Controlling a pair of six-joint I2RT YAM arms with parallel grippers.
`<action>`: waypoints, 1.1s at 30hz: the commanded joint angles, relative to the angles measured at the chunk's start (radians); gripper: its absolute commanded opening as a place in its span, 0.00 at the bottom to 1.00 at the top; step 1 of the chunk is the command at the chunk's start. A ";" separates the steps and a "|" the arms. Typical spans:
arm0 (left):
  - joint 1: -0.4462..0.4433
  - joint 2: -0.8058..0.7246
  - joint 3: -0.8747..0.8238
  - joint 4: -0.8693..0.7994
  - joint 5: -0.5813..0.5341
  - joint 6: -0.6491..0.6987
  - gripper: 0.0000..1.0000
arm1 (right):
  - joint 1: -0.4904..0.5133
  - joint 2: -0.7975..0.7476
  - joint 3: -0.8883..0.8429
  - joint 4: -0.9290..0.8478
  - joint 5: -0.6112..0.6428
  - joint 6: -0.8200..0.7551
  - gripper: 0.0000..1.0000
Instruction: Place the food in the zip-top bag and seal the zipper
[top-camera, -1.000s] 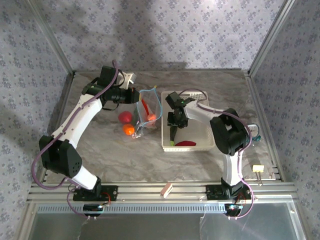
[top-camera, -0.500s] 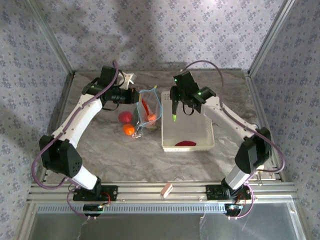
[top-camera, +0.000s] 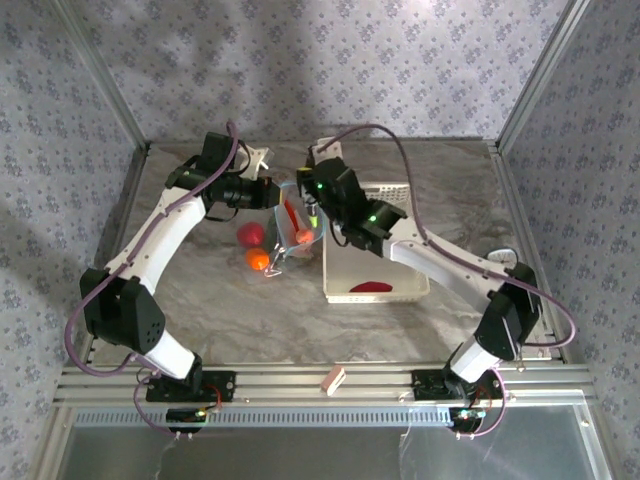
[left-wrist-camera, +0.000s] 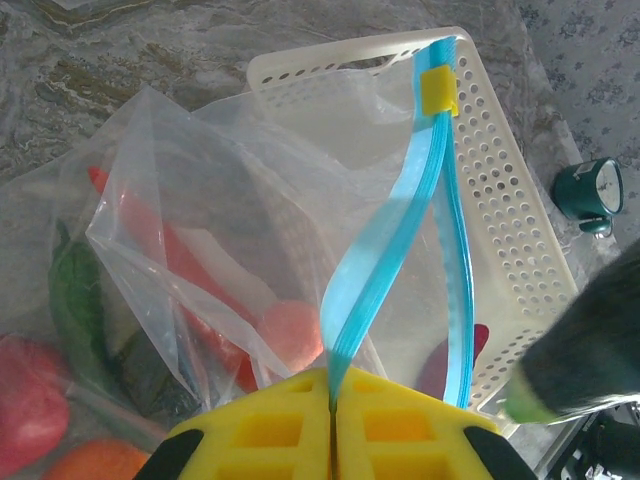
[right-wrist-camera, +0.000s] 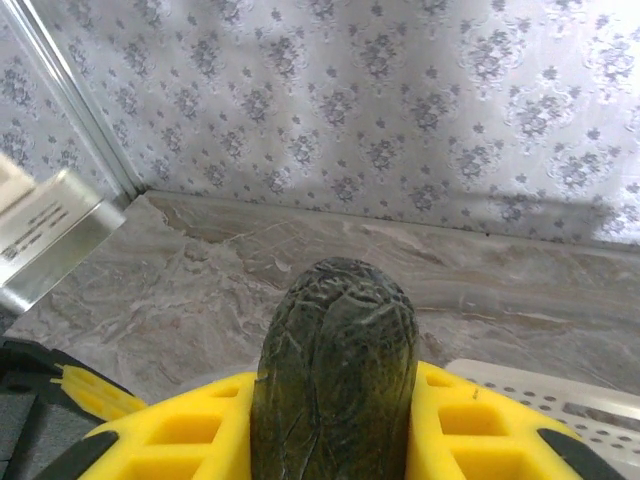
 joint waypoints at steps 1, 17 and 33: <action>0.000 0.002 0.029 -0.004 0.034 -0.008 0.10 | 0.032 0.047 -0.032 0.184 0.095 -0.068 0.33; 0.007 -0.008 0.056 -0.005 0.027 -0.019 0.10 | 0.081 0.108 -0.114 0.102 0.157 0.041 0.44; 0.008 -0.031 0.056 -0.023 0.021 -0.005 0.10 | -0.040 -0.062 0.064 -0.365 -0.105 -0.001 0.55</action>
